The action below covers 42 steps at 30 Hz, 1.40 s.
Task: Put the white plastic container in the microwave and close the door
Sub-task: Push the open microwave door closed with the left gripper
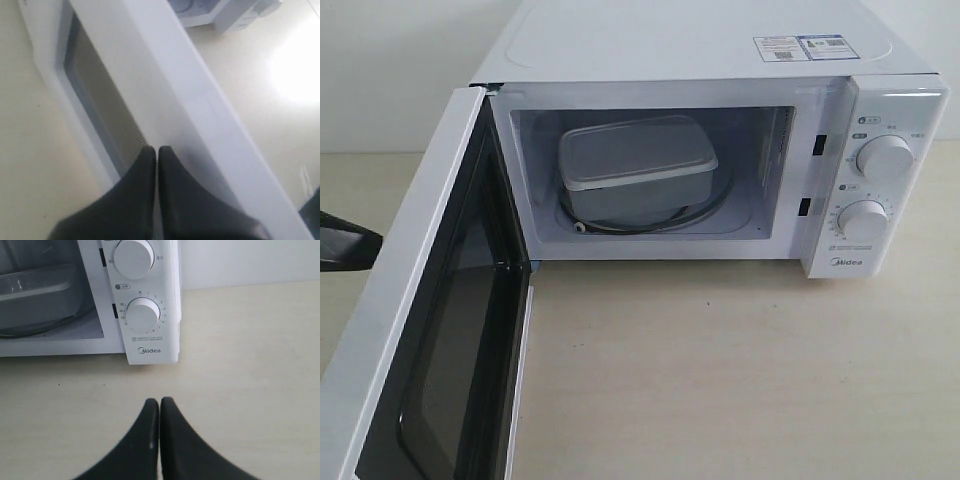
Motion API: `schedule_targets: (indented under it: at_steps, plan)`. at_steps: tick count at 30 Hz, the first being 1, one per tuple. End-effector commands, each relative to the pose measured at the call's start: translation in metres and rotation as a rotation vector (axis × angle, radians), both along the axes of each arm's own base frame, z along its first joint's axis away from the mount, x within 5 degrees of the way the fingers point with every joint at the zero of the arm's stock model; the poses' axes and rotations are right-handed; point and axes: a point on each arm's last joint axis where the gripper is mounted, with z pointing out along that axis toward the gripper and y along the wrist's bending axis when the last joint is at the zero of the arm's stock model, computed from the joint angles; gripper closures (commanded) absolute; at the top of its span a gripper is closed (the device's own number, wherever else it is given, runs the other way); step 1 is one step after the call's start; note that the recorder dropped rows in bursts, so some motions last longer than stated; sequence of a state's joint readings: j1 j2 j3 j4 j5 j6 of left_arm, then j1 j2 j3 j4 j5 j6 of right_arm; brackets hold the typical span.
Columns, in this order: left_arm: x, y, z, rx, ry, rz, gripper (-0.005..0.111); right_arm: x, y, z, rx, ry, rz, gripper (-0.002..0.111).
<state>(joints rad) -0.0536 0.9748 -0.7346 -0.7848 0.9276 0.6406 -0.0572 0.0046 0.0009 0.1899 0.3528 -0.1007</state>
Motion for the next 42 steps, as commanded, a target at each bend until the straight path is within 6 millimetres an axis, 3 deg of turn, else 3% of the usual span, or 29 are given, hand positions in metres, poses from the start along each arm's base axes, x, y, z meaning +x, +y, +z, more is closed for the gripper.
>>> schedule_targets:
  at_steps: [1, 8, 16, 22, 35, 42]
  plan:
    - [0.000, -0.021, -0.001, -0.033, 0.002, -0.094, 0.102, 0.000, 0.000, 0.001, -0.008, -0.011, -0.003, 0.108]
    - [0.016, -0.057, -0.012, -0.052, -0.020, -0.155, 0.102, 0.000, 0.000, 0.001, -0.008, -0.011, -0.003, 0.108]
    - [0.058, -0.117, -0.004, -0.039, -0.064, -0.275, 0.102, 0.000, -0.001, 0.003, -0.009, -0.035, -0.008, 0.108]
    - [0.072, -0.122, -0.005, -0.024, -0.120, -0.240, 0.102, 0.000, -0.001, 0.003, -0.009, -0.035, -0.008, 0.108]
    - [0.106, -0.129, -0.028, 0.012, -0.210, -0.127, 0.102, 0.000, -0.001, 0.003, -0.009, -0.035, -0.008, 0.108]
    - [0.127, -0.142, -0.022, 0.007, -0.246, -0.140, 0.102, 0.001, -0.002, 0.008, -0.026, -0.089, -0.019, 0.108]
